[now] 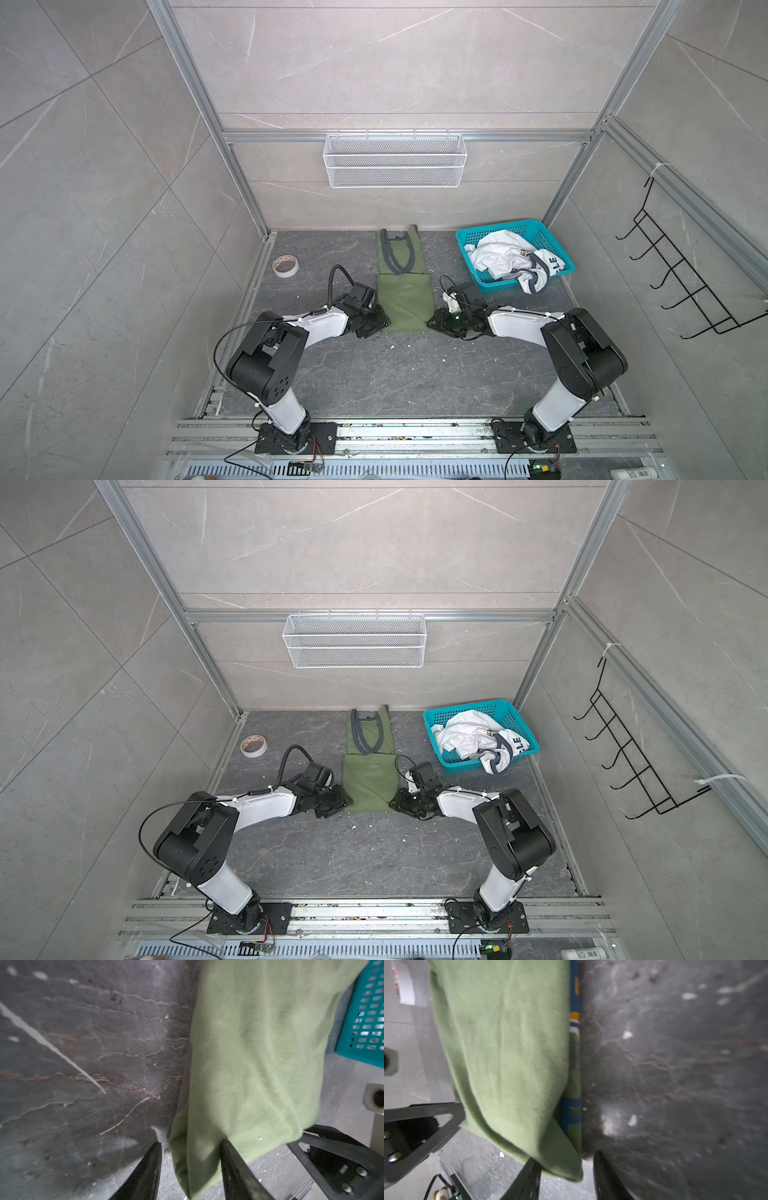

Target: Fold and stack the tank tops

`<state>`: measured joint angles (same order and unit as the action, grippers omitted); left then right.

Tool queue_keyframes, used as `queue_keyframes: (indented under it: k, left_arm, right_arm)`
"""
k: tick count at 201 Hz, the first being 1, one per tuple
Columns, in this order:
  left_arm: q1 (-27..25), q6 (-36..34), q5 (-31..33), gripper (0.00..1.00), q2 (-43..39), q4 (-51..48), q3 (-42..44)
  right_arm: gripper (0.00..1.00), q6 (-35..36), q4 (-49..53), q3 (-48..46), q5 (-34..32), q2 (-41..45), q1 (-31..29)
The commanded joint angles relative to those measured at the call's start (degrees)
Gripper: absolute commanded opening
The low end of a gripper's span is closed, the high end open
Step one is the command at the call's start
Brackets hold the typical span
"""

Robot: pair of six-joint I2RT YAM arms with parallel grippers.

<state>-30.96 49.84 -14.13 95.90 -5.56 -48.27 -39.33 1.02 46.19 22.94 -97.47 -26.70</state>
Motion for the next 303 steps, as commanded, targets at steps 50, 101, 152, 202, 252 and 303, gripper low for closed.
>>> queue_keyframes:
  k: [50, 101, 152, 202, 252, 303]
  left_arm:
    - [-0.7, 1.2, -1.4, 0.35, 0.9, 2.0, 1.7]
    - [-0.9, 1.1, -2.1, 0.20, 0.6, 1.9, 1.5]
    - [-1.7, 1.4, -1.0, 0.05, -2.7, -0.6, 2.0]
    - [-5.2, 3.5, 2.8, 0.00, -11.6, -7.5, 3.3]
    - [-10.4, 10.1, 7.9, 0.00, -24.7, -17.6, 1.0]
    - [-10.4, 12.3, 9.6, 0.00, -29.0, -24.6, -8.1]
  right_arm:
    - [0.25, -1.8, -2.5, -2.2, 1.7, -2.9, -0.7]
    - [0.06, -2.1, -1.7, -2.8, 0.8, -0.7, -0.8]
    - [0.00, -2.1, 1.1, -3.8, -1.3, 4.5, -1.7]
    - [0.00, -3.3, 6.5, -6.3, -2.5, 13.8, -3.6]
    - [0.00, -4.9, 18.2, -4.9, -4.7, 27.7, -5.6]
    - [0.00, -3.8, 26.9, 6.0, -7.6, 30.7, -5.6]
